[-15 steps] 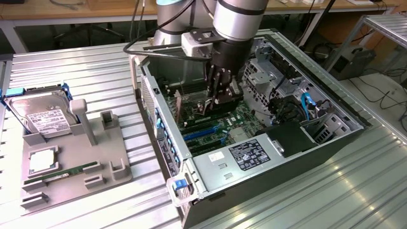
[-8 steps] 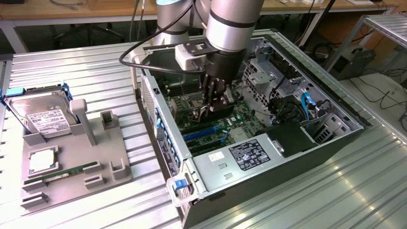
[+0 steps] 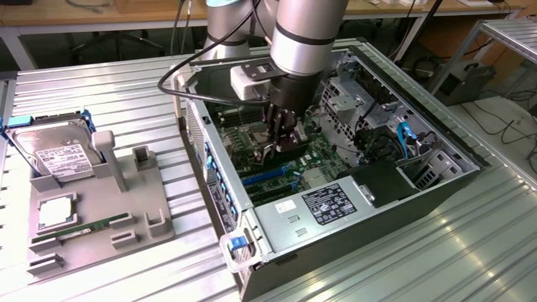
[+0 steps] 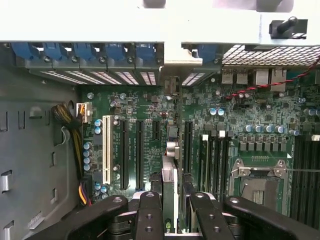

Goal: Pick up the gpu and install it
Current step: 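Insert the gpu into the slot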

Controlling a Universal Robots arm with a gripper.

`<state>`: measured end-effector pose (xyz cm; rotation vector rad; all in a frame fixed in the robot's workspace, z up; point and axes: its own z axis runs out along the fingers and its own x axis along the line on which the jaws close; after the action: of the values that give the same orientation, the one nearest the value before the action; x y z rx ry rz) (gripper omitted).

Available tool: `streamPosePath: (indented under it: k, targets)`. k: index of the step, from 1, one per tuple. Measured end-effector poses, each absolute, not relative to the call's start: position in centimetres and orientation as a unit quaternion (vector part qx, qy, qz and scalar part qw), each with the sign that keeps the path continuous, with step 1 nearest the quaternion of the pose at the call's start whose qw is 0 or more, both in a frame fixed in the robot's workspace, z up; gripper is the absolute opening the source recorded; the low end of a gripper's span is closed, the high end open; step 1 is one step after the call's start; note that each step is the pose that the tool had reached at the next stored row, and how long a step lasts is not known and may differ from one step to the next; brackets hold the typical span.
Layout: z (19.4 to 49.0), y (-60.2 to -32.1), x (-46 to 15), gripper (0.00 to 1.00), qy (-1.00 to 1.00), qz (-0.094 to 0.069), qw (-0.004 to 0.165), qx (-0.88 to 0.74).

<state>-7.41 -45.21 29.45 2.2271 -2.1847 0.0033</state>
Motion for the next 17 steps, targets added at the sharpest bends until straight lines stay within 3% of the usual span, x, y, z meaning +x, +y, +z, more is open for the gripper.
streamPosePath:
  k: [17]
  targets:
    - [28.3, -45.2, -7.4, 0.26, -0.700, 0.003, 0.012, 0.714]
